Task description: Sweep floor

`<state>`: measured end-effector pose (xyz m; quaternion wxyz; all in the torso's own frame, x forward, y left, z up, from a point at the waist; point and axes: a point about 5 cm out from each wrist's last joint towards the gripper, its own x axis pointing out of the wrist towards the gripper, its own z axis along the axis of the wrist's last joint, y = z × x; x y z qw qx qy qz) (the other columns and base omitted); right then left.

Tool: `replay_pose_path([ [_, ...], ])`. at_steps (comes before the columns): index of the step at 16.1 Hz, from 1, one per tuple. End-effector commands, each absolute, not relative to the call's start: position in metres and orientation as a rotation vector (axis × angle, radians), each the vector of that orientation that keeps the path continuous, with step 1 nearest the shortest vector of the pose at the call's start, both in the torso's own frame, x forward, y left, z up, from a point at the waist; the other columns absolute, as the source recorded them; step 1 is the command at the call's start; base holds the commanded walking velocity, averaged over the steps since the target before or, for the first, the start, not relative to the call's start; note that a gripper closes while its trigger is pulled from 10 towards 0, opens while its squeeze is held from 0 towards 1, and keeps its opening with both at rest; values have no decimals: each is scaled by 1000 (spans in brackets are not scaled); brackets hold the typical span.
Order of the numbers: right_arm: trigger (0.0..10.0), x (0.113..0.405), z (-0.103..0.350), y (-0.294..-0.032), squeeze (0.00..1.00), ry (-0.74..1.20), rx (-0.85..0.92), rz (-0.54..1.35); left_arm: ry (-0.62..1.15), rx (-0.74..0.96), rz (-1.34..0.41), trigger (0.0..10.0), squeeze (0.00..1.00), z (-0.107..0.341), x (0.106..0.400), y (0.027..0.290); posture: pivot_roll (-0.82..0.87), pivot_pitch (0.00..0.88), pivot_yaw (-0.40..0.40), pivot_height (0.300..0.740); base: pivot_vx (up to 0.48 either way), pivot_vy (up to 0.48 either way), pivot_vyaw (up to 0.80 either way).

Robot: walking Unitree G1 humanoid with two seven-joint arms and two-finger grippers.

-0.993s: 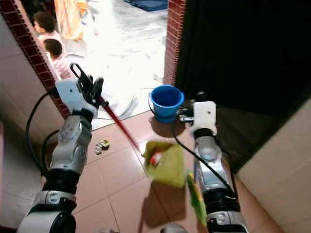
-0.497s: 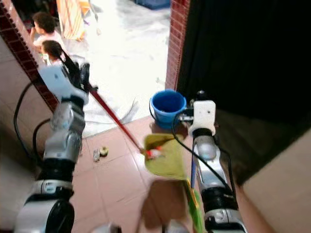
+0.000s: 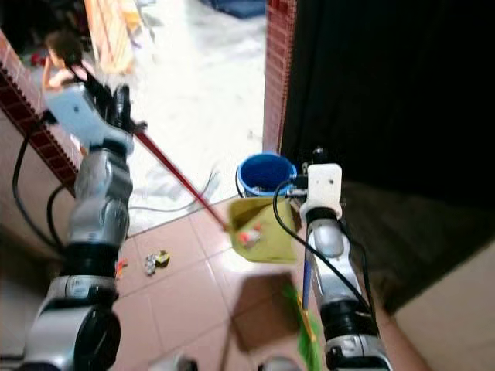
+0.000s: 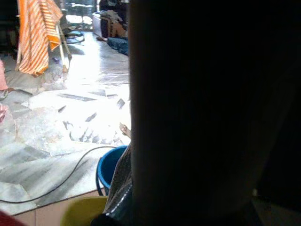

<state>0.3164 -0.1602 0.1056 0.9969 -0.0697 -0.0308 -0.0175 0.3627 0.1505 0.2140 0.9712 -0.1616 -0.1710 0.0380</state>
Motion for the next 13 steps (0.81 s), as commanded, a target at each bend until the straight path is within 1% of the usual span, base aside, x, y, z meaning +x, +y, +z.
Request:
replay_pose_path([
  [1,10000,321,121,-150,0,-130,-150,-4,-446,-343,119,10000,0,236,362,161,-95,0,45,740,442,0,0],
  [5,10000,322,121,-146,0,-131,-146,10,-475,-355,146,10000,0,245,367,158,-95,0,44,740,442,0,0],
  [6,10000,322,121,-146,0,-132,-147,13,-474,-375,170,10000,0,244,367,160,-102,0,48,740,442,0,0],
  [11,10000,322,122,-152,0,-132,-161,8,-459,-371,240,10000,0,238,369,169,-111,0,52,740,445,0,0],
  [13,10000,322,121,-149,0,-130,-159,17,-465,-360,285,10000,0,238,370,174,-112,0,52,740,446,0,0],
])
